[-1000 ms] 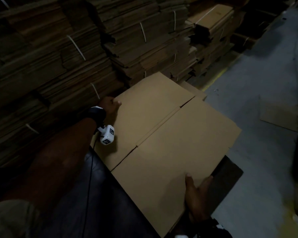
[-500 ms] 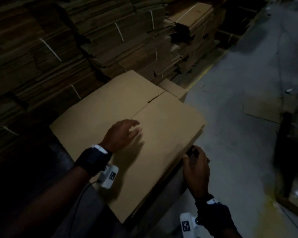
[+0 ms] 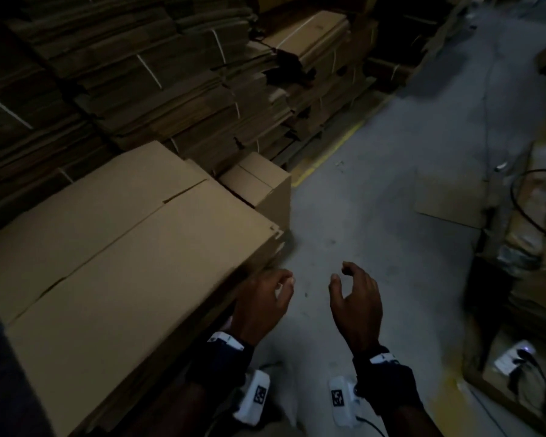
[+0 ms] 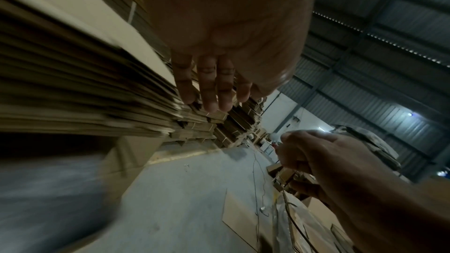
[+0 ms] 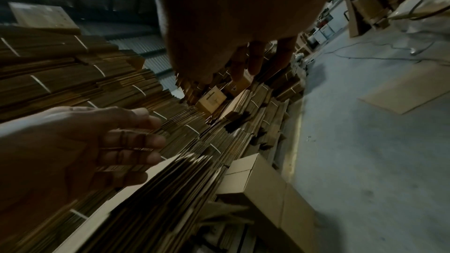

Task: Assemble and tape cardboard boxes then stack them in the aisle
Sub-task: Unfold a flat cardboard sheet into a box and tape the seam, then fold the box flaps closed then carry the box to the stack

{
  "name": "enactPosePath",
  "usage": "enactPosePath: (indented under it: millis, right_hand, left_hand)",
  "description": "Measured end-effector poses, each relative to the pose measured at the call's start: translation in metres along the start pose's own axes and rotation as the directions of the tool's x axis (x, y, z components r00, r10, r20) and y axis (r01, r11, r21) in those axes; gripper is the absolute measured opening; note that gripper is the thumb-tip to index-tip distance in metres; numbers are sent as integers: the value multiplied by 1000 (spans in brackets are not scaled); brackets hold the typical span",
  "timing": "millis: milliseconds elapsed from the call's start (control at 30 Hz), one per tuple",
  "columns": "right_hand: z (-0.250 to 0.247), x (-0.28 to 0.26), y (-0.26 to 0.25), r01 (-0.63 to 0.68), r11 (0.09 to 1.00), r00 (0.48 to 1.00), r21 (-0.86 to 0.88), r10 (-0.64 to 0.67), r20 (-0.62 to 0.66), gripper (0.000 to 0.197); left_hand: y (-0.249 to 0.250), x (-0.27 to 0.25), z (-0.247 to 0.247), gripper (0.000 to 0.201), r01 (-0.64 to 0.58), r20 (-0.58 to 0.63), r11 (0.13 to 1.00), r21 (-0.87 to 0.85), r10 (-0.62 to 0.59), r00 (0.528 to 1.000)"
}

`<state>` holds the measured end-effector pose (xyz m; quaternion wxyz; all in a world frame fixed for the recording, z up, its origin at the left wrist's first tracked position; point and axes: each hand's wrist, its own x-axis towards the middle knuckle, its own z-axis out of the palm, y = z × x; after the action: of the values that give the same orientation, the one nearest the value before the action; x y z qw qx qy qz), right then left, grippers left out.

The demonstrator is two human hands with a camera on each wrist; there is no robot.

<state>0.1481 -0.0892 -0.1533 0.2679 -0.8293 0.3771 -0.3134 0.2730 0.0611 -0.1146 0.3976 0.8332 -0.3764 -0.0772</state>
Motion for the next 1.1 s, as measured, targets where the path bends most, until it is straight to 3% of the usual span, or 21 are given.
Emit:
enactPosePath:
  millis: [167,367,700,833,1000,1100]
  right_hand:
    - [-1,79,53,12,1000,1000,10,-13,26,35]
    - [29,193,107,56,998,993,-7,-55,101,44]
    - [84,377,114,179,982,946,64,-190,264,40]
    - [130,435,111,203,970,897,132,-239,372,44]
    - [198,503,112,240,953,821,182,-300,485,49]
    - [238,539,109,237,948,758,213,-318,569,46]
  left_hand:
    - [19,74,57,18,-6,-9,999,52,7,1000]
    - [6,176,121,28,108,42,992,65,-111,993]
    - [8,324,145,40,324,-35,946,21,-323,946]
    - [-10,372,148,51,410,-107,912,13,-407,907]
    - [-46,429,154,33,519,-162,854,13,-511,844]
    - [-67,456,153,58,596,-182,803,-26,-590,787]
